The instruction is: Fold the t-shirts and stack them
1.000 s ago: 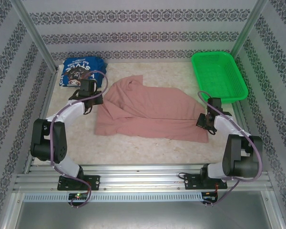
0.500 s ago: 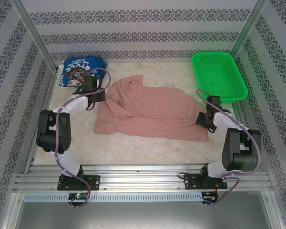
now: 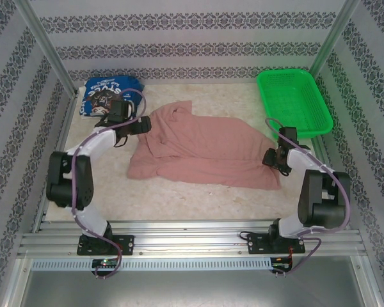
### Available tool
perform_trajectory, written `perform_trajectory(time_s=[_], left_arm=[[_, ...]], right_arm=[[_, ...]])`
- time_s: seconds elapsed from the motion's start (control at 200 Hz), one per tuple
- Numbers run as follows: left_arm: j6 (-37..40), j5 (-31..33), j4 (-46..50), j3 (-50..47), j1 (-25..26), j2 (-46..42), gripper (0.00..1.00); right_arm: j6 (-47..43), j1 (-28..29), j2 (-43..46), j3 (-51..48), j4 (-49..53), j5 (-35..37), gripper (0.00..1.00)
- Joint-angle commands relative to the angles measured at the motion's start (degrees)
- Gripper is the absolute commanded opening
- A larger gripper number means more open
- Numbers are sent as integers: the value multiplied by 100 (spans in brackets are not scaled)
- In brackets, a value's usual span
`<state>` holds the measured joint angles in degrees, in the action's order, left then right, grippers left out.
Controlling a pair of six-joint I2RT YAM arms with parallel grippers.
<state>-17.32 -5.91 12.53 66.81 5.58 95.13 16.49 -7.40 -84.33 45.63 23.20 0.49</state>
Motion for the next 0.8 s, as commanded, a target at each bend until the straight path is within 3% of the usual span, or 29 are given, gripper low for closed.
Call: perform_trajectory(time_s=[0.0, 0.065, 0.155, 0.245, 0.305, 0.569, 0.794], left_arm=[[-471, 76, 605, -99, -110, -1271, 100], [-661, -92, 1065, -297, -104, -1743, 100], [-968, -227, 1376, -1032, -110, -2402, 100], [-1171, -122, 1581, -1767, -110, -2977, 100], [-1370, -405, 1473, -2166, -112, -3174, 100], [-1912, -963, 1107, -3200, -103, -3420, 68], [-2202, -1352, 280, -3642, -101, -2952, 62]], right_arm=[[92, -35, 719, 245, 281, -1, 68], [104, -27, 1169, 212, 375, -97, 80], [236, 7, 1756, 163, 594, -501, 83], [447, 255, 2231, 60, 885, -722, 83], [556, 551, 2435, 17, 1209, -776, 83], [1248, 1350, 3098, -466, 1968, -575, 80], [1865, 1408, 2706, -752, 1950, -354, 70]])
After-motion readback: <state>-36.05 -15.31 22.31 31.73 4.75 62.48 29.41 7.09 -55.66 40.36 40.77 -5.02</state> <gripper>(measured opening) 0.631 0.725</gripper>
